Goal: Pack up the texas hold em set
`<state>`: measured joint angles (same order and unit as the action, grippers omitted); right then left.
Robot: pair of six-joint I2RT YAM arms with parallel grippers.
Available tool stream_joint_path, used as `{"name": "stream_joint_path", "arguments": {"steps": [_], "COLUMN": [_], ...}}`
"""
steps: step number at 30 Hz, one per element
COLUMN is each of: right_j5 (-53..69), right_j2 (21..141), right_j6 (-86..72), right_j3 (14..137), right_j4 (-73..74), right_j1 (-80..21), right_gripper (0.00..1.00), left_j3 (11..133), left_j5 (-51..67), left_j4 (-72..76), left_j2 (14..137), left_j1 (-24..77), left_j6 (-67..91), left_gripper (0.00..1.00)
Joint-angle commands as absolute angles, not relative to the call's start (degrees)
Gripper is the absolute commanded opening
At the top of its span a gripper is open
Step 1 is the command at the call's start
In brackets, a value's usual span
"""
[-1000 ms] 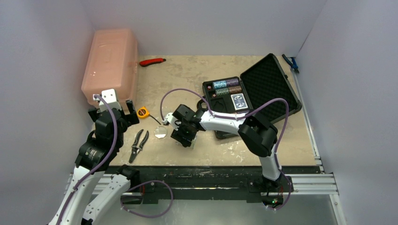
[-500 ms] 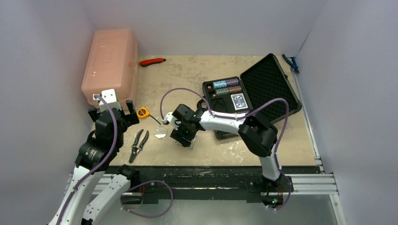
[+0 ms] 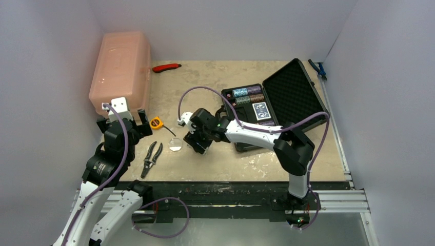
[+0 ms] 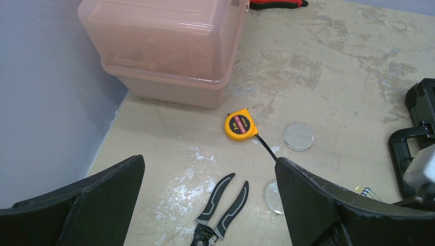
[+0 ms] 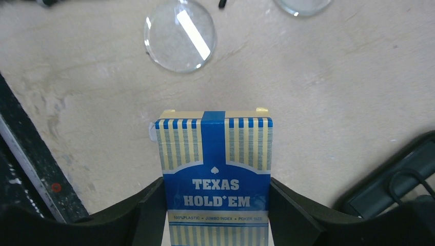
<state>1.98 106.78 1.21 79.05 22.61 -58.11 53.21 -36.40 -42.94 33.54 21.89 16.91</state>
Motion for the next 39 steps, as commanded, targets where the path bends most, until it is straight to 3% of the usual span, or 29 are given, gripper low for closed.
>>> {"name": "stream_joint_path", "arguments": {"steps": [1, 17, 30, 39], "right_j5": [-1.3, -8.6, -18.1, -13.4], "right_j2": [101.0, 96.6, 78.0, 75.8], "right_j6": [-2.2, -5.7, -9.0, -14.4], "right_j3": [77.3, 73.8, 57.0, 54.7], "right_j4": [14.8, 11.0, -7.9, -6.7], "right_j1": [-58.4, -58.4, -58.0, -51.1], "right_gripper": [0.00, 0.00, 0.00, 0.00], "left_j3": [53.0, 52.8, 52.8, 52.6], "left_j5": [-36.2, -36.6, -35.3, -35.0], "left_j4": [-41.3, -40.9, -40.0, -39.9], "left_j2": [33.7, 33.4, 33.8, 33.7], "left_j1": [22.1, 22.1, 22.0, 22.0], "left_j6": [16.3, 16.0, 15.5, 15.1], "left_gripper": [1.00, 1.00, 1.00, 1.00]}}
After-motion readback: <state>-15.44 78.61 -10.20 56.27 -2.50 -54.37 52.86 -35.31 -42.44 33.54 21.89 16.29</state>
